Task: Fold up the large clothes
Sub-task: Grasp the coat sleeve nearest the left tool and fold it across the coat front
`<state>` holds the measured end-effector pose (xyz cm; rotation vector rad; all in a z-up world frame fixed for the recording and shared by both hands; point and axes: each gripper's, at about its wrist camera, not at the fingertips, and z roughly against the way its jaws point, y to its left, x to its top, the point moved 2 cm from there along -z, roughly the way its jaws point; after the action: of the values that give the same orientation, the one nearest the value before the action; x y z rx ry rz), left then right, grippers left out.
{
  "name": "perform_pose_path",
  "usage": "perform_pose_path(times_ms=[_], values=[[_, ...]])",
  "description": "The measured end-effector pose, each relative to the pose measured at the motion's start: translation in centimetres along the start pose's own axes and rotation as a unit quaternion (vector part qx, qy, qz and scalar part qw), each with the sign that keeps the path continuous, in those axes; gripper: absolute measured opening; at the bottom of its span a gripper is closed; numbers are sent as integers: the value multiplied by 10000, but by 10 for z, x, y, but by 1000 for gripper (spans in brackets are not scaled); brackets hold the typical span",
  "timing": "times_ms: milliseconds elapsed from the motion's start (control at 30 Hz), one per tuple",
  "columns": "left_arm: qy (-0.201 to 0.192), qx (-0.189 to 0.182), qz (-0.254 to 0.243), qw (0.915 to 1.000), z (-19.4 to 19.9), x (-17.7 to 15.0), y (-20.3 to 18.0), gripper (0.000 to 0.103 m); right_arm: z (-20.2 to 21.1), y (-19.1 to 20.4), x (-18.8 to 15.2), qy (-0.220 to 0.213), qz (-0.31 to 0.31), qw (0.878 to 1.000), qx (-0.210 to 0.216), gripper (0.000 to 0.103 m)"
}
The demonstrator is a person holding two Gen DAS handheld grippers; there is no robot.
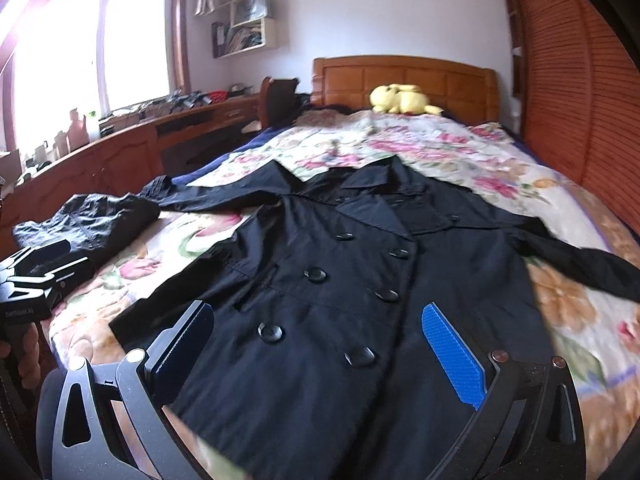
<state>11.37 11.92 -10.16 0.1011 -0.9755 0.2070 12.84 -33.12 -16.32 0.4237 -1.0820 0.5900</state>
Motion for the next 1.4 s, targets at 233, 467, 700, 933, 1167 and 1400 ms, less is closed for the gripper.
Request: perform_pose_path(times_ms=[233,467,700,933,1167,1400], values=[[169,197,-9,9997,-35,7,16,103,-63,8,20,147,353,9991,191,103],[338,208,202,9990,-66,22,34,103,-101,13,18,352,665,9965,360,103],[563,40,281,9980,-111,42,50,103,-115,6,2,658,800,9933,517,103],[786,-66,304,9964,-164,64,65,103,-113,1,2,631,657,9944,531,103],[1020,-153,665,9924,-221,80,94,103,-132,6,5,735,558,9942,553,103],[1205,-215,1129,9860,-264,91,129,100,-139,8,7,779,602,9937,538,103]])
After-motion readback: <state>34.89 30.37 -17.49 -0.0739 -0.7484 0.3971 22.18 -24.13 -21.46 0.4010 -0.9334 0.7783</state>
